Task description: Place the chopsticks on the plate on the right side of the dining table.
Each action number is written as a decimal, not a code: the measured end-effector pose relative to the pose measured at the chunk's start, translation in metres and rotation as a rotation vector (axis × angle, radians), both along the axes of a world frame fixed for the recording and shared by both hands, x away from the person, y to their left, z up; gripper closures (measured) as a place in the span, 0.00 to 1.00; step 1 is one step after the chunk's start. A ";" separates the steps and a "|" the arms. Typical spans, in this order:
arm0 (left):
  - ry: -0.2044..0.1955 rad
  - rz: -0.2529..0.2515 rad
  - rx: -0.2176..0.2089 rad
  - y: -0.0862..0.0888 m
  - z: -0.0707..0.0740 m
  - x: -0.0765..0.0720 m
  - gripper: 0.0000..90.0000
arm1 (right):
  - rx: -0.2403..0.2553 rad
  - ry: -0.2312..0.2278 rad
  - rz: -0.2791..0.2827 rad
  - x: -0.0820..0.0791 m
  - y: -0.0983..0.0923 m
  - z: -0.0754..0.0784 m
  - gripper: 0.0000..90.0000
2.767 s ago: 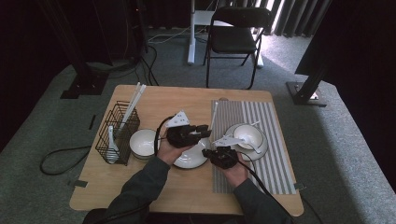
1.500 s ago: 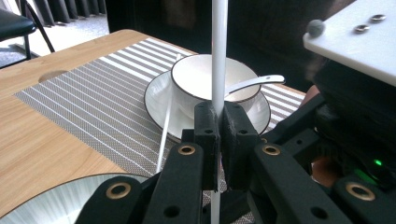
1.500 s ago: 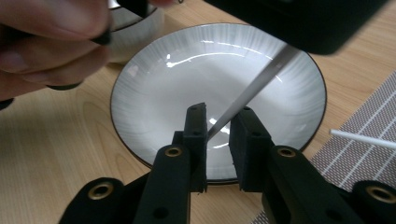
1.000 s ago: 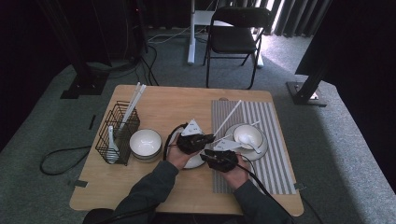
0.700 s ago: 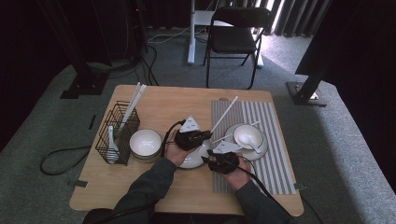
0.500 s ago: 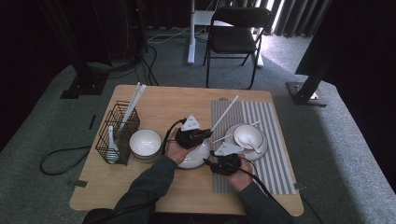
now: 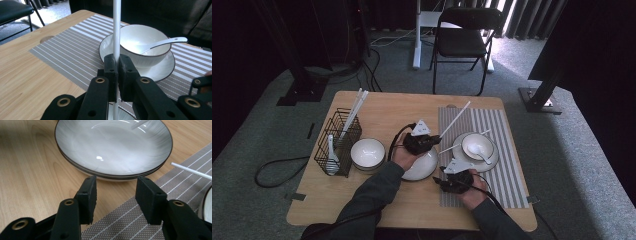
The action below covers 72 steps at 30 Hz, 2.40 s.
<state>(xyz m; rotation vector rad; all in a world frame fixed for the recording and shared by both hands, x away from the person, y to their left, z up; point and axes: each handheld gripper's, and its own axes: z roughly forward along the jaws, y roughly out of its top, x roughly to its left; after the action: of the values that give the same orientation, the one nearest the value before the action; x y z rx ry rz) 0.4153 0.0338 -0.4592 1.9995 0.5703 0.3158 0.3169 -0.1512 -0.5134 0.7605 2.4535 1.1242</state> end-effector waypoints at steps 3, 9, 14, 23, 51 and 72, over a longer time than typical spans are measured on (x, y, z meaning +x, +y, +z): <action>0.002 -0.005 0.007 -0.001 -0.001 0.002 0.96 | -0.001 0.006 0.004 -0.001 0.000 -0.002 0.56; 0.007 -0.011 0.009 -0.004 -0.004 0.007 0.96 | -0.007 0.021 0.011 -0.004 0.001 -0.006 0.55; 0.007 -0.012 0.018 -0.007 -0.006 0.013 0.96 | -0.014 0.032 0.016 -0.005 0.001 -0.010 0.55; 0.001 -0.012 0.032 -0.011 -0.010 0.019 0.96 | -0.007 0.040 0.014 -0.004 0.000 -0.012 0.55; 0.021 -0.029 0.085 -0.027 -0.017 0.041 0.96 | 0.004 0.057 0.006 -0.001 -0.001 -0.019 0.55; 0.028 -0.062 0.103 -0.046 -0.020 0.051 0.96 | 0.005 0.061 0.010 -0.002 0.000 -0.021 0.55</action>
<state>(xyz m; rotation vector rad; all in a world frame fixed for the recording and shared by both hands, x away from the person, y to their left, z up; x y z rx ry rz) 0.4663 -0.0125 -0.4794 2.1190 0.5179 0.2846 0.3150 -0.1514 -0.5347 0.7966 2.5080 1.1276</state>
